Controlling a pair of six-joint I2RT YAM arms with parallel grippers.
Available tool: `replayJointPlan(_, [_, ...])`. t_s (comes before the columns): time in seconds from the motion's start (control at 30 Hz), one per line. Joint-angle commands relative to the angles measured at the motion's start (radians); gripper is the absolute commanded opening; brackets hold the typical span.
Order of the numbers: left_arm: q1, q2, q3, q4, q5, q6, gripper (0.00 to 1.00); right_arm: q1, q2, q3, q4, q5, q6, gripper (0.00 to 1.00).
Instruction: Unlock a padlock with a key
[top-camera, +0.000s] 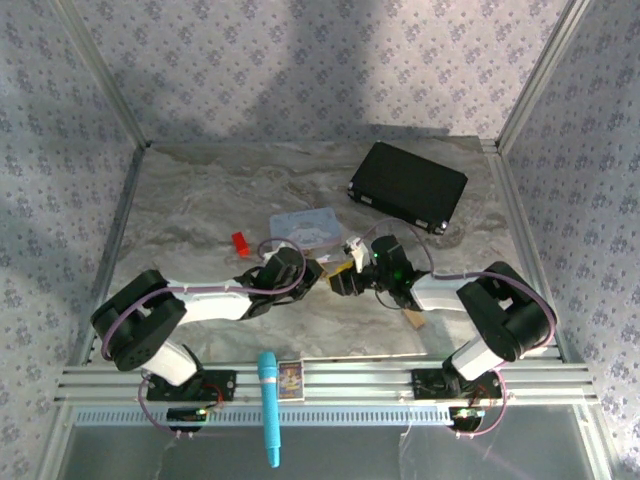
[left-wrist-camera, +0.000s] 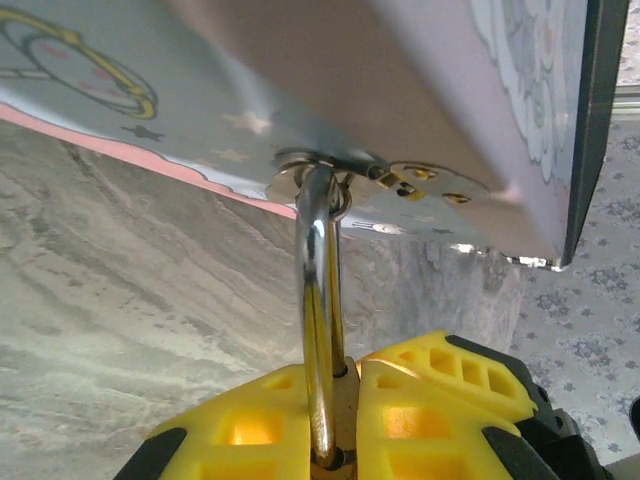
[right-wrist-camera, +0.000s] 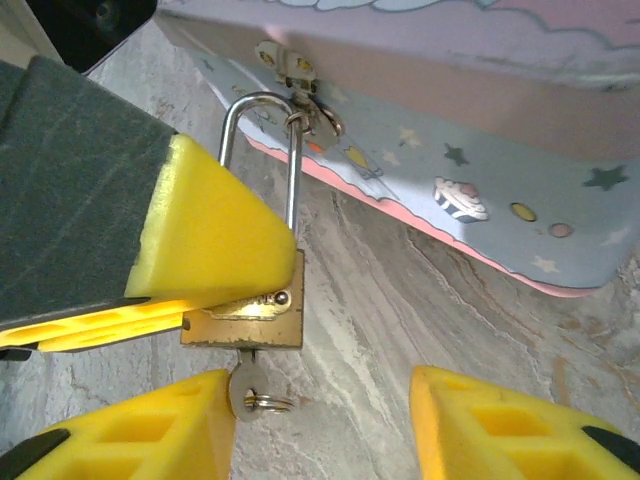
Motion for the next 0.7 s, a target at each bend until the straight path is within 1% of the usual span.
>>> replayJointPlan(0.0, [-0.006, -0.010, -0.028, -0.062, -0.005, 0.013, 0.00, -0.040, -0.001, -0.001, 0.000, 0.101, 0.049, 0.56])
replayJointPlan(0.07, [-0.006, -0.007, -0.027, -0.065, -0.007, 0.015, 0.00, -0.040, -0.003, -0.003, 0.003, 0.097, 0.062, 0.61])
replayJointPlan(0.13, [-0.006, -0.006, -0.027, -0.074, -0.010, 0.017, 0.00, -0.039, -0.011, -0.004, -0.007, 0.096, 0.077, 0.68])
replayJointPlan(0.17, [-0.007, -0.007, -0.031, -0.081, -0.013, 0.017, 0.00, -0.039, -0.021, -0.002, -0.018, 0.104, 0.084, 0.74])
replayJointPlan(0.23, [-0.007, -0.008, -0.034, -0.103, -0.024, 0.024, 0.00, -0.037, -0.049, -0.007, -0.030, 0.127, 0.091, 0.95])
replayJointPlan(0.27, [-0.008, -0.009, -0.033, -0.122, -0.030, 0.031, 0.00, -0.034, -0.065, -0.011, -0.036, 0.154, 0.091, 0.99])
replayJointPlan(0.33, [-0.008, -0.012, -0.030, -0.160, -0.042, 0.045, 0.00, -0.029, -0.096, 0.000, -0.067, 0.208, 0.086, 0.99])
replayJointPlan(0.43, [-0.006, -0.014, -0.022, -0.201, -0.052, 0.081, 0.00, -0.023, -0.105, 0.072, -0.201, 0.305, 0.072, 0.99])
replayJointPlan(0.5, [-0.006, -0.017, 0.001, -0.272, -0.062, 0.122, 0.00, -0.010, -0.098, 0.131, -0.286, 0.364, 0.070, 0.99])
replayJointPlan(0.67, [-0.004, -0.014, 0.043, -0.385, -0.080, 0.226, 0.00, 0.040, -0.046, 0.248, -0.376, 0.499, 0.088, 0.99])
